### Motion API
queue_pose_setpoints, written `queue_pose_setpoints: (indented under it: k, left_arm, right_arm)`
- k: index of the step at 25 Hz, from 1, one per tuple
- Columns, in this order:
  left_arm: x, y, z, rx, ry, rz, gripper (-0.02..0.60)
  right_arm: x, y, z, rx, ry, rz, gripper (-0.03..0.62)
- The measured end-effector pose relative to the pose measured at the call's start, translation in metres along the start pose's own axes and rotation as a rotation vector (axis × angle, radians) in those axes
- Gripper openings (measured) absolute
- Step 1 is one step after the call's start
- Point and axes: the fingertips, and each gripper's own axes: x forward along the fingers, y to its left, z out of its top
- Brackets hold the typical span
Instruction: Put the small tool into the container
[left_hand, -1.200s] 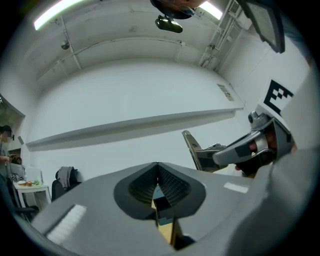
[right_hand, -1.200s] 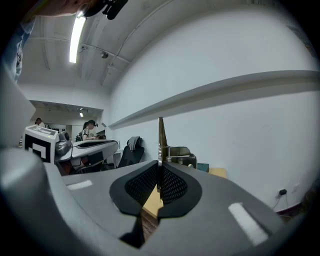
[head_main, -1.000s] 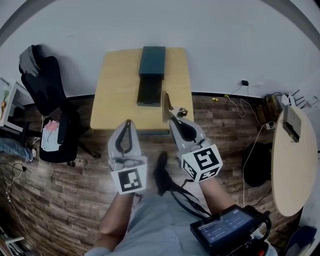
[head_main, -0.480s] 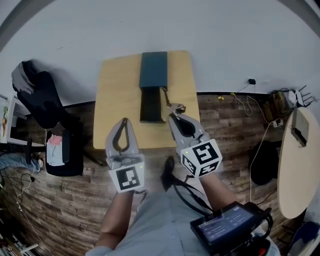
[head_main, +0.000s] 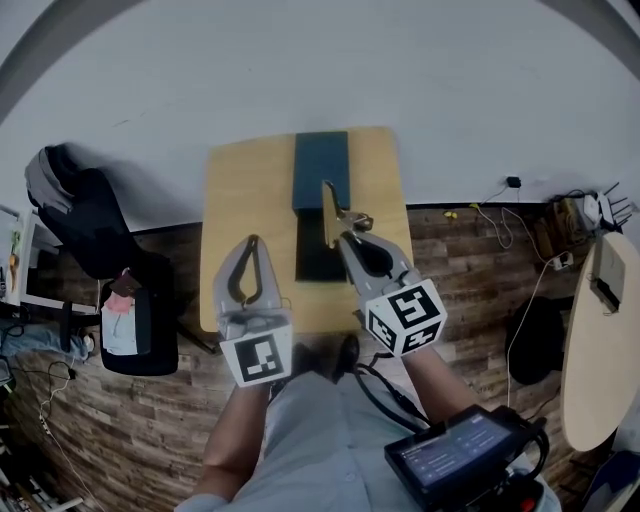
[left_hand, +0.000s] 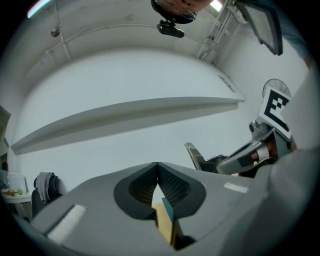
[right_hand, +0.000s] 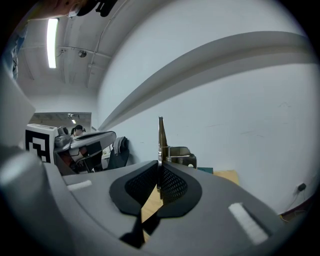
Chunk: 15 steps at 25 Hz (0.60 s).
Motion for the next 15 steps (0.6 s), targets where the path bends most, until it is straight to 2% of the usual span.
queue_pose_setpoints:
  k: [6,15]
  left_arm:
    - [0.027,0.016,-0.018,-0.012,-0.004,-0.036,0.011]
    - [0.062,0.035,-0.046,-0.044,0.030,-0.105,0.011]
  right_arm:
    - [0.024,-0.009,-0.011,0.000,0.047,-0.043,0.005]
    - [0.061,-0.016,-0.054,0.099,0.166,-0.086,0.005]
